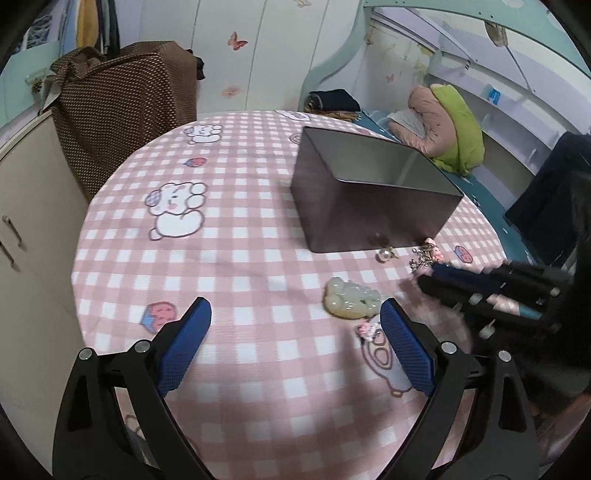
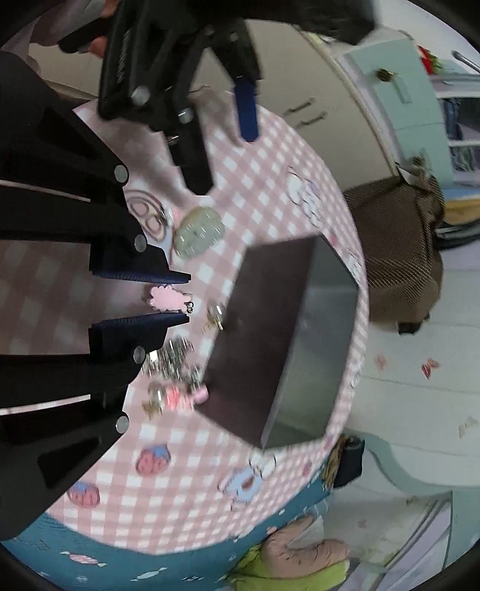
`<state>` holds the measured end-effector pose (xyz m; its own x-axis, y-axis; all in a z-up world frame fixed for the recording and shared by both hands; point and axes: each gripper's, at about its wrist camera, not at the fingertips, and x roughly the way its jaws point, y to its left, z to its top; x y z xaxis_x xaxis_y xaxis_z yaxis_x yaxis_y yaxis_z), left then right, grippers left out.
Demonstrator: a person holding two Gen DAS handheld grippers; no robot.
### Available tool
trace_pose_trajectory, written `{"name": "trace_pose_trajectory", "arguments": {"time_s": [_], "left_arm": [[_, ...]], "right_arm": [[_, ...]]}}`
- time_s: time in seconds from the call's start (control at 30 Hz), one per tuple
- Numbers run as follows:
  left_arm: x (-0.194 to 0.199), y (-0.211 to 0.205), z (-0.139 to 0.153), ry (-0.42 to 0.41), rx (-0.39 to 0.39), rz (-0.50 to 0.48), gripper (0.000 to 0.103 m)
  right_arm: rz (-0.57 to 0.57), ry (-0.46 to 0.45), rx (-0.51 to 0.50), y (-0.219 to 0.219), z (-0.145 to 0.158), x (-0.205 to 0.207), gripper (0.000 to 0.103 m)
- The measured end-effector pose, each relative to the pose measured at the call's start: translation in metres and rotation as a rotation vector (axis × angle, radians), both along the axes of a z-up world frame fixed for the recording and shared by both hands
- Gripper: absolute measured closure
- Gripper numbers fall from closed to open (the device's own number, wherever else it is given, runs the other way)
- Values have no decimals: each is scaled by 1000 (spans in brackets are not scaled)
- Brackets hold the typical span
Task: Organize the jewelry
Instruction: 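Move the left gripper back toward the green jade pendant, then grasp the green jade pendant with the left gripper and lift it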
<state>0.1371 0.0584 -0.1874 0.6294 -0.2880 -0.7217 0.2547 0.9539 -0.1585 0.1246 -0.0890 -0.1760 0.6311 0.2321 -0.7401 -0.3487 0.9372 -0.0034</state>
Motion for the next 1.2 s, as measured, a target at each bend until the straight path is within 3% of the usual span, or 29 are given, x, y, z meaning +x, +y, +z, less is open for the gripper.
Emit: {"name": "trace_pose_trajectory", "arguments": {"time_s": [0.3,0.7,0.77,0.93,1.2], "left_arm": [[14,-29,-5,6,28,-44,10],[22,-48,-20,5,116,-60,12],[20,-50,-21,-21,156,-63,34],[21,-46,-18,-31,145,-70,60],[21,-41,-17,-23,104,-61,61]], "right_arm": [[-129,-87,48,-47,29,-3,88],[-193,-87,88,-76,27,-5,88],[-194,-86,93,-78,26,-5,88],[-193,-81,101,-79,25,-5,88],[-195,-88,107,-80,28,-7,88]]}}
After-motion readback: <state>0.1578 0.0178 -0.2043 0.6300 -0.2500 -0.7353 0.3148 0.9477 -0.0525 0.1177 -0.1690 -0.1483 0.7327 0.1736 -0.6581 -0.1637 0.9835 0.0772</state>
